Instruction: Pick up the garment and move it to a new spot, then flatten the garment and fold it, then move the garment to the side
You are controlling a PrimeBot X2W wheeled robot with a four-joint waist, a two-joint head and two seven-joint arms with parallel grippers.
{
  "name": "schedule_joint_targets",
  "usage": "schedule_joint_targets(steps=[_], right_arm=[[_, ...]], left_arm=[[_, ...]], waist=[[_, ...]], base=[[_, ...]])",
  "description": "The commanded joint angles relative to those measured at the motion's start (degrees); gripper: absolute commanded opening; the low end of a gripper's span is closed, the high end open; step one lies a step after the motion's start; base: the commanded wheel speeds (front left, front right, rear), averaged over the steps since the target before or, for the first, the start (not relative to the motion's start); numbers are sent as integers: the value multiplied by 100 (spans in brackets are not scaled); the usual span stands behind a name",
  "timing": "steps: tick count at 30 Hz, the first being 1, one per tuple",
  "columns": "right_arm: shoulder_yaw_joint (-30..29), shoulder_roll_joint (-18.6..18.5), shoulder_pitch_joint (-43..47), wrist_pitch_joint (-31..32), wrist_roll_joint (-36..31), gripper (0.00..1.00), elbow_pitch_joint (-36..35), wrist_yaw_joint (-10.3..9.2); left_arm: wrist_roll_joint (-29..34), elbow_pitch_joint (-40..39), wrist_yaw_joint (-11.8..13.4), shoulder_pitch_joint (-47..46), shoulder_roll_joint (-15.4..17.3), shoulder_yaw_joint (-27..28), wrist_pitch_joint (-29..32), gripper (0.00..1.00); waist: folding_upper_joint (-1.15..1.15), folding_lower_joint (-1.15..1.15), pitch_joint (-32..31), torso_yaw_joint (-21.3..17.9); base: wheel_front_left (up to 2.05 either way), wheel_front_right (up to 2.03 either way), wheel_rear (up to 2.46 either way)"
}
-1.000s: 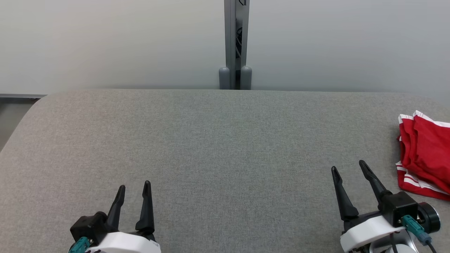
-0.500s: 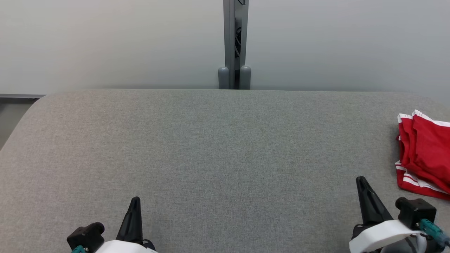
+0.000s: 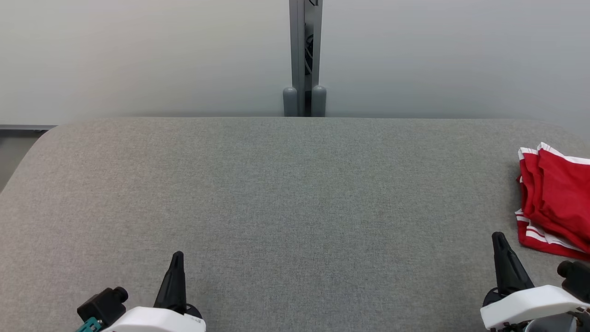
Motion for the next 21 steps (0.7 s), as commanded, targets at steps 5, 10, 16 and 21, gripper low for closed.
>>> schedule_joint_targets(steps=[5, 10, 16, 21], right_arm=[[-208, -48, 19, 214, 712, 0, -189, 1], [-331, -53, 53, 363, 1177, 0, -249, 1], [-471, -59, 96, 530, 1702, 0, -306, 1], [-587, -64, 128, 661, 2115, 0, -357, 1]], left_arm=[[-531, -117, -110, -273, 14, 0, 79, 0], [-873, -138, -160, -321, 16, -3, 143, 0], [-1260, -157, -216, -358, 18, -6, 212, 0], [-1567, -175, -259, -402, 20, -10, 268, 0]], waist=[[0, 0, 5, -19], [0, 0, 9, -35], [0, 0, 14, -54], [0, 0, 18, -70]], base=[[0, 0, 0], [0, 0, 0], [0, 0, 0], [0, 0, 0]])
